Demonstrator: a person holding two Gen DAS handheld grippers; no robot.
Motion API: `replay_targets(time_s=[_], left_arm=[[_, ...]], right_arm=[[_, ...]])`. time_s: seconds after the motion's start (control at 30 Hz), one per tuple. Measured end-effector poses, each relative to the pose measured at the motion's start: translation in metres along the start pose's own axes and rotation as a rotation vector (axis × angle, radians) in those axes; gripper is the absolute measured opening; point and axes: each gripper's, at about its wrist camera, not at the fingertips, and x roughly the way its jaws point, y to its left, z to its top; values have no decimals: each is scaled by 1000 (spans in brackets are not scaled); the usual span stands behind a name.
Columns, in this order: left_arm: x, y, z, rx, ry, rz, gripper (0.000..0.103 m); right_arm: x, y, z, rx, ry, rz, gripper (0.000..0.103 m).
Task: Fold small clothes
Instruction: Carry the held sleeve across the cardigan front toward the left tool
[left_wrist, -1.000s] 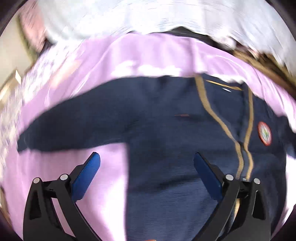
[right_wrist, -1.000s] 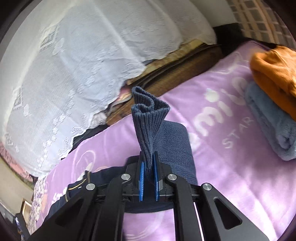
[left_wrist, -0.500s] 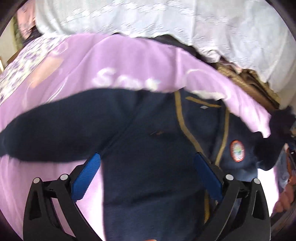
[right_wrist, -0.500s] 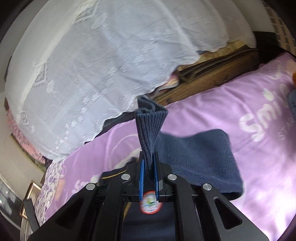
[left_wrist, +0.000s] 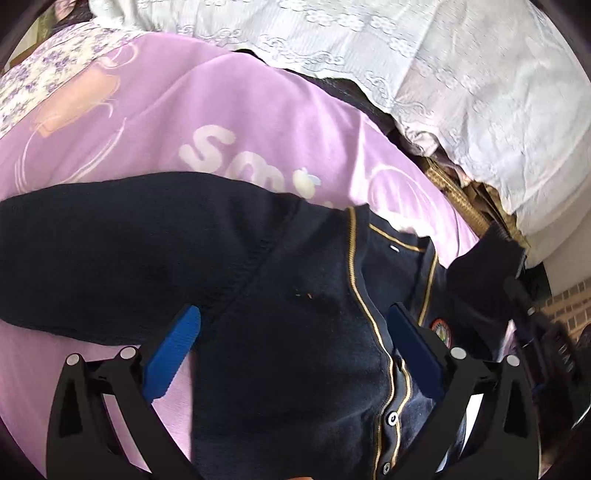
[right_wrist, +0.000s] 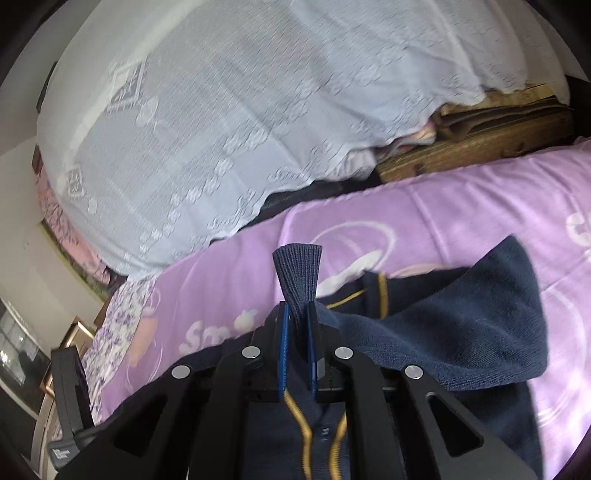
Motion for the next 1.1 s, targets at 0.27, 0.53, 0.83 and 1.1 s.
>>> replay_targets(time_s=[0.27, 0.53, 0.83, 1.1], left_arm=[[-11, 15, 8, -41, -32, 6, 98], [-10, 30, 14, -84, -33, 9, 98], [-6, 27, 12, -69, -5, 12, 98], [-16, -1, 3, 33, -12, -21, 98]], right_arm=[[33, 41, -28, -48, 86, 43, 10], [63, 63, -57, -112, 167, 44, 10], [69, 68, -85, -205, 313, 61, 38], [5, 32, -57, -243, 209, 42, 21]])
